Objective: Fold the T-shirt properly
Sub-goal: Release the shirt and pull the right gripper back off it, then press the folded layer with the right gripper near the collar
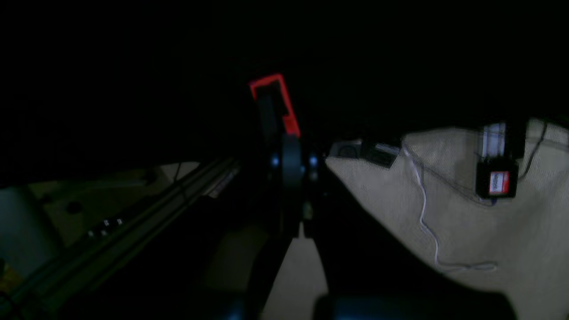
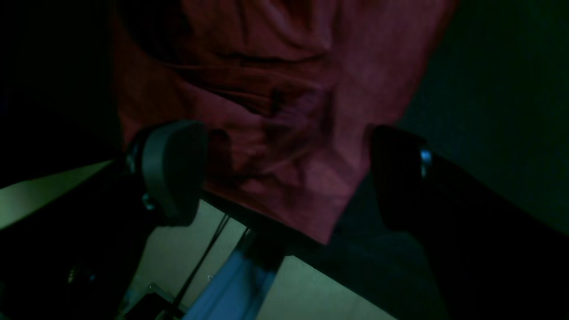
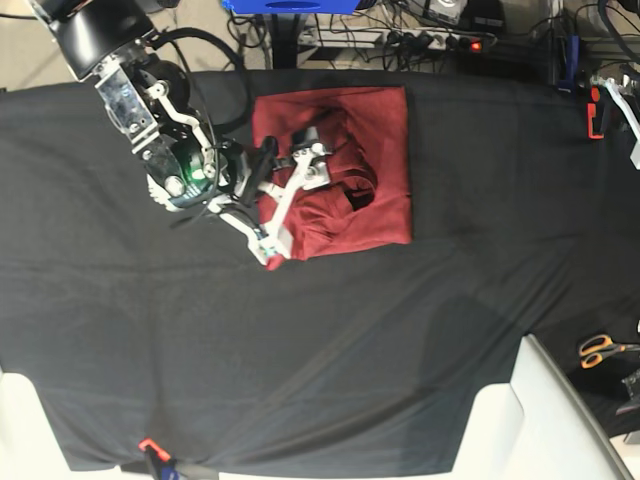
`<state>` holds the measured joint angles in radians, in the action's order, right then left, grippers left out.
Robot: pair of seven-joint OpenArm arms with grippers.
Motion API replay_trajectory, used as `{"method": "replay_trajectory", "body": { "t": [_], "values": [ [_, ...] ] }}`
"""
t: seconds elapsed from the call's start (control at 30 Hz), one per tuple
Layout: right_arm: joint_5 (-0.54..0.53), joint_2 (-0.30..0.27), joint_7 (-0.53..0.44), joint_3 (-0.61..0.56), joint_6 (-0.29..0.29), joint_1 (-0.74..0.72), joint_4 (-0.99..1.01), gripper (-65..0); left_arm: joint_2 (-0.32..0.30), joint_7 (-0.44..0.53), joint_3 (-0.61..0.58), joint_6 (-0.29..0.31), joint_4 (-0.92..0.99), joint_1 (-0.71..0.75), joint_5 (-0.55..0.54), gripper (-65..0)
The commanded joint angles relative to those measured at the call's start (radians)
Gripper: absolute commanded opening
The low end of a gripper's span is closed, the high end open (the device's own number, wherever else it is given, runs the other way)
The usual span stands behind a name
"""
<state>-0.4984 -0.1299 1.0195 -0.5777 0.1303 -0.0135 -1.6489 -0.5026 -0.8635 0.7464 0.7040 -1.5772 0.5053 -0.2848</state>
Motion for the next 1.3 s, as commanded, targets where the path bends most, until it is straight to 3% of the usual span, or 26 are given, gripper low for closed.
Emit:
{"method": "replay_trajectory", "body": {
  "t": [0.0,0.17,0.3,0.37,0.6,0.87,1.0,1.27],
  "values": [
    [-0.012,0.006,-0.012,0.003,-0.005,-0.015,-0.017,-10.8,-0.026,0.01,0.012,-0.006,-0.013,0.005,-0.001,-65.0],
    [-0.012,0.013,-0.012,0.003,-0.005,-0.015,0.005,-11.1,-0.026,0.01,0.009,-0.006,-0.012,0.005,-0.001,-65.0],
    [-0.012,0.036,-0.012,0.002,-0.007,-0.015,0.042,-20.1,-0.026,0.01,0.006,-0.006,-0.012,0.005,-0.001,-65.0],
    [-0.012,0.036,-0.015,0.002,-0.034,-0.015,0.046,-23.1,-0.026,0.01,0.006,-0.006,-0.012,0.005,-0.001,-65.0],
    [-0.012,0.036,-0.04,0.002,-0.068,-0.016,0.075,-26.6,-0.028,0.01,0.008,-0.006,0.033,0.0,-0.001,-65.0],
    [-0.012,0.045,-0.035,0.003,-0.068,-0.018,0.079,-58.1,-0.029,0.152,0.005,-0.006,0.163,0.005,-0.001,-65.0],
    [-0.012,0.051,-0.031,0.003,-0.07,-0.016,0.071,-64.2,-0.047,0.155,0.005,-0.006,0.222,0.005,-0.001,-65.0],
    [-0.012,0.072,-0.017,-0.16,-0.065,-0.016,0.071,-64.8,-0.047,0.155,0.006,-0.006,0.22,0.005,-0.001,-65.0]
  ]
}}
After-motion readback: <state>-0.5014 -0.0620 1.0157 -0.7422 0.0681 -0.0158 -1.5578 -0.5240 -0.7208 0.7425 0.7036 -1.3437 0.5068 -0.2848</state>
